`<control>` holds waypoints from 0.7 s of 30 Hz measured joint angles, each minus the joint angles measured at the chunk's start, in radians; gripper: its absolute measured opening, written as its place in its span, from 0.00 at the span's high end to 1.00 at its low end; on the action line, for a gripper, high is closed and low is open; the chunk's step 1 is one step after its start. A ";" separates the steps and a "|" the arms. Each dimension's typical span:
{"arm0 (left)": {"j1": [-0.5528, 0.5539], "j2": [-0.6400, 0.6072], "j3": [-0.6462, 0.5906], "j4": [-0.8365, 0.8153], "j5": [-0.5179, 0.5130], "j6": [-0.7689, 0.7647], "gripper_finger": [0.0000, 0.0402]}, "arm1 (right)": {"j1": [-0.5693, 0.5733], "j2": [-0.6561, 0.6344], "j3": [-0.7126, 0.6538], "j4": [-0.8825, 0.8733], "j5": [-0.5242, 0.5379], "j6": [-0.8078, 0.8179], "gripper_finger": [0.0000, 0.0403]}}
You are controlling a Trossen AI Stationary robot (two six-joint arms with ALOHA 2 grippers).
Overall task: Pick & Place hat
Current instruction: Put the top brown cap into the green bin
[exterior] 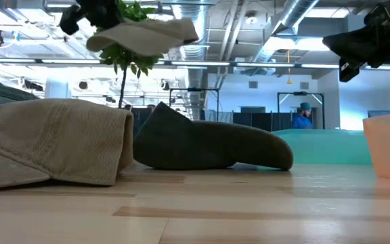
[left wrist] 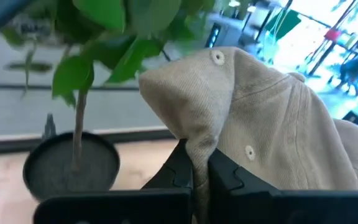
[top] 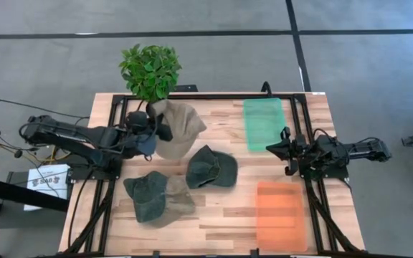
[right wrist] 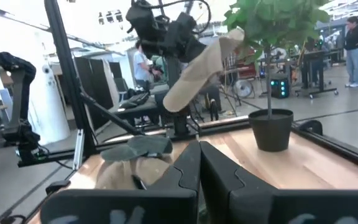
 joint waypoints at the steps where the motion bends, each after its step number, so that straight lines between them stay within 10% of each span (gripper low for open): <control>1: -0.015 0.000 0.001 0.007 -0.027 0.001 1.00 | 0.000 0.001 0.000 0.026 0.000 0.000 1.00; 14: -0.102 0.079 0.000 0.275 -0.110 0.195 1.00 | 0.005 0.415 0.389 0.031 0.005 -0.190 1.00; 21: -0.101 0.134 0.000 0.482 -0.049 0.346 1.00 | 0.005 0.779 0.744 -0.273 0.027 0.016 1.00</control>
